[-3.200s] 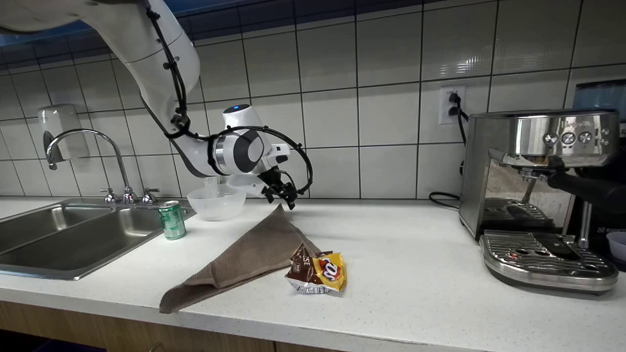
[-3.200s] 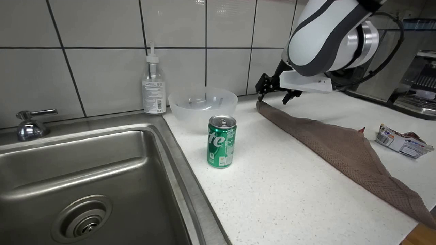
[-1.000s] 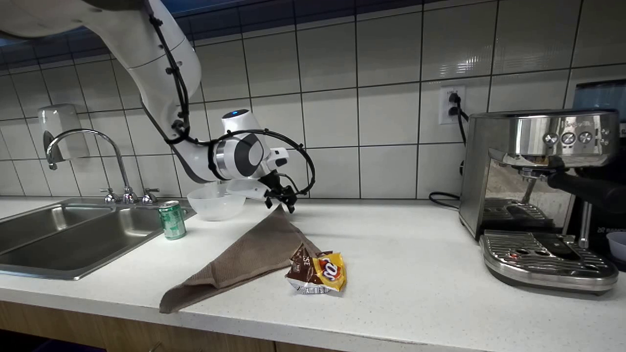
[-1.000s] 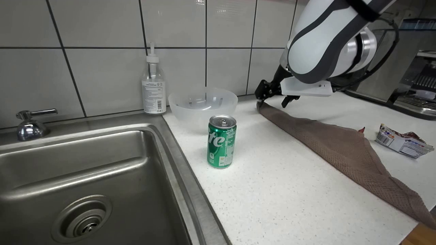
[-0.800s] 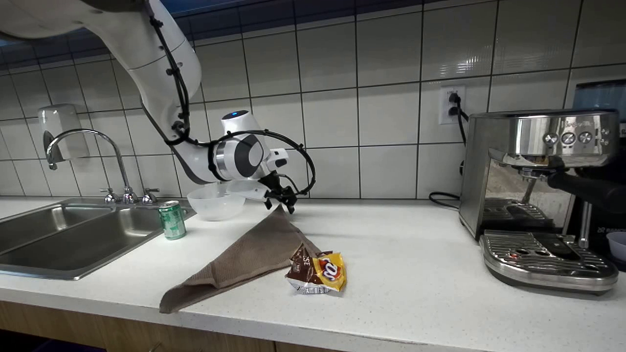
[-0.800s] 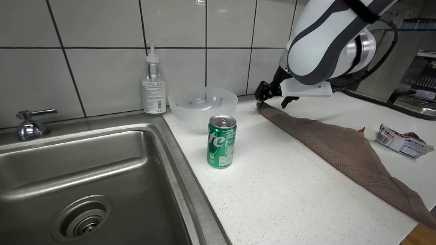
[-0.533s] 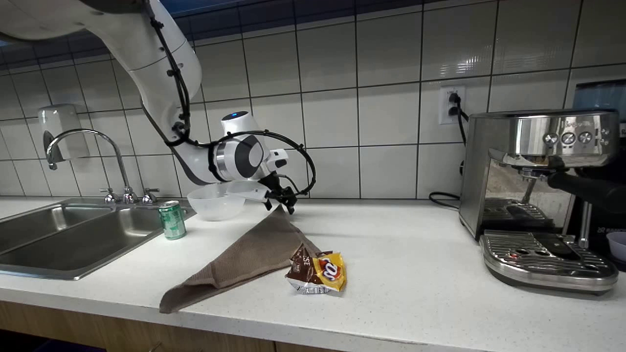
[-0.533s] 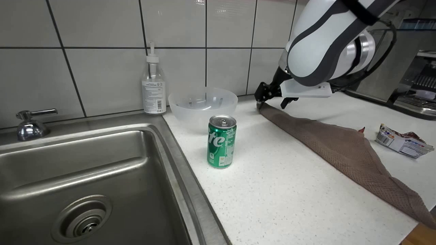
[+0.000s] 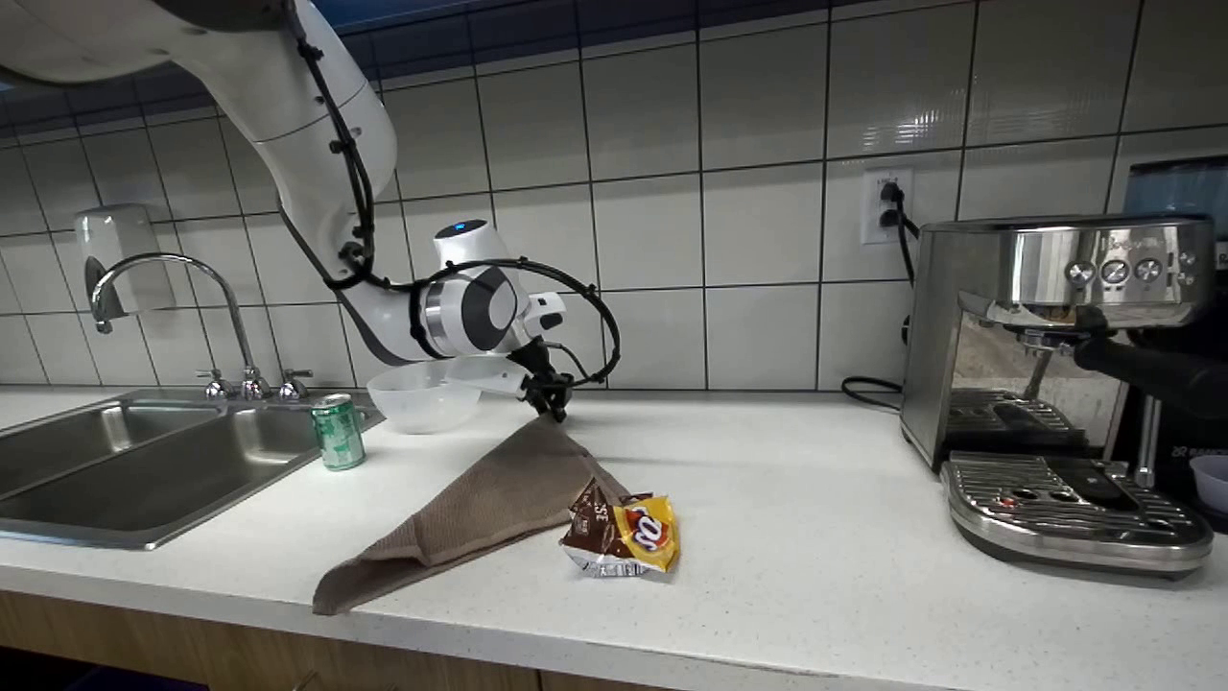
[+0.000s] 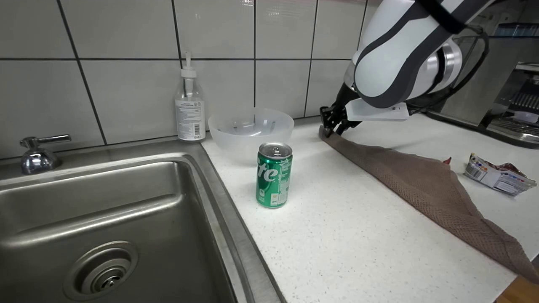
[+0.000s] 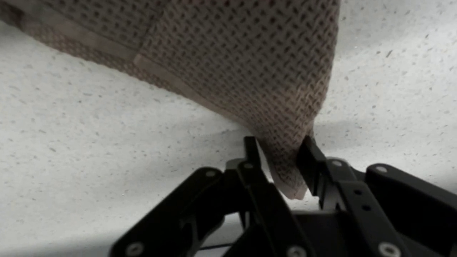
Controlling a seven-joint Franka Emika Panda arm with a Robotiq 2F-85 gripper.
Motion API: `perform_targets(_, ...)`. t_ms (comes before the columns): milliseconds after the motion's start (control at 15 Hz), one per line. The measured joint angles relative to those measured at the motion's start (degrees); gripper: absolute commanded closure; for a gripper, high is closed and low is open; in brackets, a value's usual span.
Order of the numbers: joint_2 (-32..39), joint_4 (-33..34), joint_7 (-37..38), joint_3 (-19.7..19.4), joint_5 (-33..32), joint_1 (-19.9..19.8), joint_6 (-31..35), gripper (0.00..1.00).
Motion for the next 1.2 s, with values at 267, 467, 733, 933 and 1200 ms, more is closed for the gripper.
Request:
perform_targets(267,0.1,0.1,0.0,0.1,0.0,0.0,0.9,1.0)
perform_targets(467,0.1,0.1,0.0,0.2,0.0,-0.1,1.9,0.99)
perform_targets(733,0.1,0.1,-0.4,0.5,0.1,-0.6,3.4,0.99)
perform_targets(933,-0.1,0.1,-1.4,0.7,0.1,-1.2,4.1,0.99)
perform_targets(1200,-0.8,0.0,-3.3,0.8,0.0,-1.8,4.4,0.99)
